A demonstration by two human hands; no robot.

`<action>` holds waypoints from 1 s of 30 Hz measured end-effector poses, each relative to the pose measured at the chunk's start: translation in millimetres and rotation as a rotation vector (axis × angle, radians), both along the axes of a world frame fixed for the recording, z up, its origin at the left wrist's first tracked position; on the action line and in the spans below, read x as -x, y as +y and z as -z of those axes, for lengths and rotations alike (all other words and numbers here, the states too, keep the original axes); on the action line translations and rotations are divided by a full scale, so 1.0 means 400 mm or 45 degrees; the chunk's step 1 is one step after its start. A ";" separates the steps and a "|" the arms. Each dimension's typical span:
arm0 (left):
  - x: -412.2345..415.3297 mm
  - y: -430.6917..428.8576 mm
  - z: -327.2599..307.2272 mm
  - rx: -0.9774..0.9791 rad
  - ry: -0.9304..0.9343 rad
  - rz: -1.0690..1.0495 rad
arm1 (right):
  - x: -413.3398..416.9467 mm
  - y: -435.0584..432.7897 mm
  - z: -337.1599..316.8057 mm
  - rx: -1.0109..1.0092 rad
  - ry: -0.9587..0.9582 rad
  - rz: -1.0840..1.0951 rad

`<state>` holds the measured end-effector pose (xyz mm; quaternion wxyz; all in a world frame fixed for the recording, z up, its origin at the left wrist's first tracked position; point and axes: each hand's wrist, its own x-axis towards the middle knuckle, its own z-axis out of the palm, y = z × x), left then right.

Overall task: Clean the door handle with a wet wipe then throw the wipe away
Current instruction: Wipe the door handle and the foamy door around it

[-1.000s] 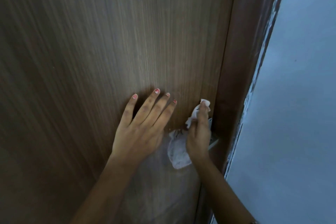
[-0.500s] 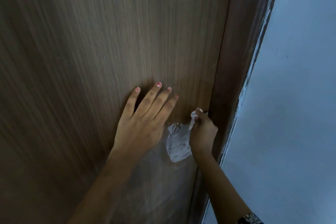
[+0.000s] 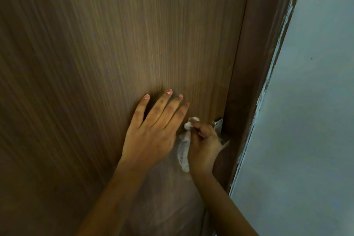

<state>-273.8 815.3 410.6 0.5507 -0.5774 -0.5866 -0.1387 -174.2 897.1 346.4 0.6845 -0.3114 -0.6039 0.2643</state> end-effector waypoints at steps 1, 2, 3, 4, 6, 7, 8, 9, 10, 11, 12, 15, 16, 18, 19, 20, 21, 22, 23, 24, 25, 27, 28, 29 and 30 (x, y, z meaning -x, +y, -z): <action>0.000 0.001 0.001 0.002 -0.009 0.001 | 0.003 -0.016 0.008 -0.082 -0.060 -0.008; 0.001 0.002 0.001 -0.001 -0.015 0.004 | 0.004 -0.028 0.016 -0.153 -0.122 -0.010; 0.002 0.002 0.001 -0.001 -0.020 0.006 | 0.002 -0.034 0.025 -0.210 -0.190 -0.016; 0.004 0.001 0.002 0.005 -0.019 0.004 | -0.004 -0.035 0.034 -0.256 -0.271 -0.027; 0.005 0.001 0.004 0.013 -0.007 -0.005 | -0.023 -0.029 0.054 -0.292 -0.462 -0.102; 0.006 0.001 0.005 0.010 -0.001 -0.008 | -0.036 -0.022 0.065 -0.265 -0.532 -0.150; 0.006 0.001 0.007 0.002 0.002 -0.009 | -0.051 -0.011 0.075 -0.208 -0.548 -0.175; 0.005 0.002 0.007 -0.006 0.003 -0.006 | -0.067 0.002 0.082 -0.126 -0.503 -0.163; 0.005 0.001 0.006 -0.010 0.003 0.000 | -0.083 0.019 0.084 -0.017 -0.413 -0.115; 0.005 0.000 0.006 -0.008 0.003 0.009 | -0.099 0.038 0.081 0.101 -0.315 -0.054; 0.006 0.000 0.004 -0.003 0.005 0.017 | -0.113 0.059 0.075 0.200 -0.228 -0.008; 0.007 -0.005 0.003 0.009 0.002 0.030 | -0.135 0.103 0.054 0.286 -0.103 0.064; 0.006 -0.006 0.003 0.008 -0.005 0.035 | -0.136 0.109 0.049 0.285 -0.080 0.091; 0.003 -0.007 0.001 0.002 -0.015 0.045 | -0.122 0.108 0.044 0.321 -0.048 0.089; 0.002 -0.007 0.001 -0.001 -0.018 0.053 | -0.107 0.098 0.042 0.356 -0.046 0.049; 0.001 -0.007 0.001 -0.001 -0.019 0.062 | -0.089 0.084 0.039 0.372 -0.056 0.007; 0.001 -0.008 0.001 0.002 -0.020 0.072 | -0.070 0.065 0.035 0.344 -0.075 -0.012; 0.002 -0.008 0.001 0.007 -0.019 0.078 | -0.055 0.046 0.034 0.281 -0.103 -0.020; 0.002 -0.008 0.002 0.013 -0.019 0.078 | -0.043 0.026 0.037 0.208 -0.147 -0.040; 0.003 -0.007 0.002 0.019 -0.020 0.077 | -0.033 0.006 0.048 0.140 -0.211 -0.077; 0.003 -0.006 0.003 0.027 -0.025 0.080 | -0.027 -0.012 0.063 0.100 -0.303 -0.122; 0.004 -0.006 0.004 0.035 -0.034 0.091 | -0.029 -0.037 0.091 0.088 -0.484 -0.207; 0.004 -0.006 0.004 0.027 -0.038 0.098 | -0.036 -0.038 0.099 0.081 -0.534 -0.206; 0.003 -0.007 0.003 0.016 -0.043 0.108 | -0.043 -0.026 0.101 0.087 -0.537 -0.164; 0.003 -0.009 0.003 0.010 -0.049 0.118 | -0.052 -0.005 0.096 0.126 -0.493 -0.119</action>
